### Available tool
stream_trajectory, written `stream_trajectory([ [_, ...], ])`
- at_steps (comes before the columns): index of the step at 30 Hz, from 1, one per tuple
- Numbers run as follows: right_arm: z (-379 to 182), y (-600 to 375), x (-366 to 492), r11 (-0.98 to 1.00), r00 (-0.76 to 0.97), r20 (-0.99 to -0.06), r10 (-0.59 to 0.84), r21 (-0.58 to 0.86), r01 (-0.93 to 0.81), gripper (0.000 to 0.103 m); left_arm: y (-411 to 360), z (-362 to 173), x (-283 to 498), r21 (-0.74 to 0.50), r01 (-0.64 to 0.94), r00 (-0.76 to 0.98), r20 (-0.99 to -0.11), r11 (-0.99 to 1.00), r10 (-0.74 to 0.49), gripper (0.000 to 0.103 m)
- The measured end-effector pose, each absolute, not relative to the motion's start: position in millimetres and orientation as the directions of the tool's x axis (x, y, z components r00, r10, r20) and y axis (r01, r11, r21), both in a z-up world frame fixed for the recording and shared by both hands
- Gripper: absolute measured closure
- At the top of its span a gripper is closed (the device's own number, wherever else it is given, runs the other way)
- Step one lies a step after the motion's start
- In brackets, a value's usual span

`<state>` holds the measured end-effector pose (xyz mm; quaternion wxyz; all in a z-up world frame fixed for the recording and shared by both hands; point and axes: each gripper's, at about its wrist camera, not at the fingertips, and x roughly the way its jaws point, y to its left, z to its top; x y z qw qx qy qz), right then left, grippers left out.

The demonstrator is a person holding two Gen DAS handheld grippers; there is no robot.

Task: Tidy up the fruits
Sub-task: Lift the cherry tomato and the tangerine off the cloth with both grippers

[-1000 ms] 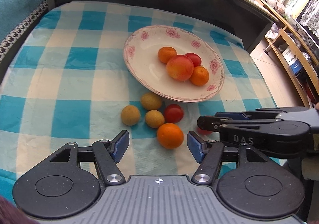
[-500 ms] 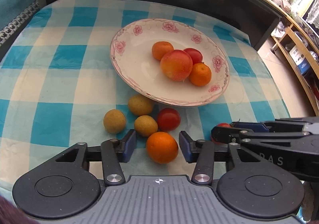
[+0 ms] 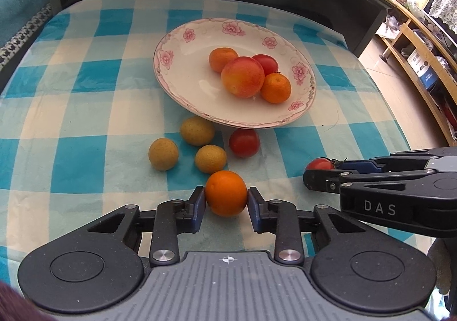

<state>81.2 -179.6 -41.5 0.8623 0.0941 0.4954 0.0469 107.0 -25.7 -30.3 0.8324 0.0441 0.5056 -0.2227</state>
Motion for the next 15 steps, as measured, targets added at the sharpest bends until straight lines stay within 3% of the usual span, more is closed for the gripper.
stream_trajectory([
  [15,-31.1,-175.2,45.9,0.983,0.480,-0.861,0.168,0.181,-0.019,0.074,-9.0,-22.1,77.3,-0.155,0.418,0.375,-0.868,0.895,-0.326,0.062],
])
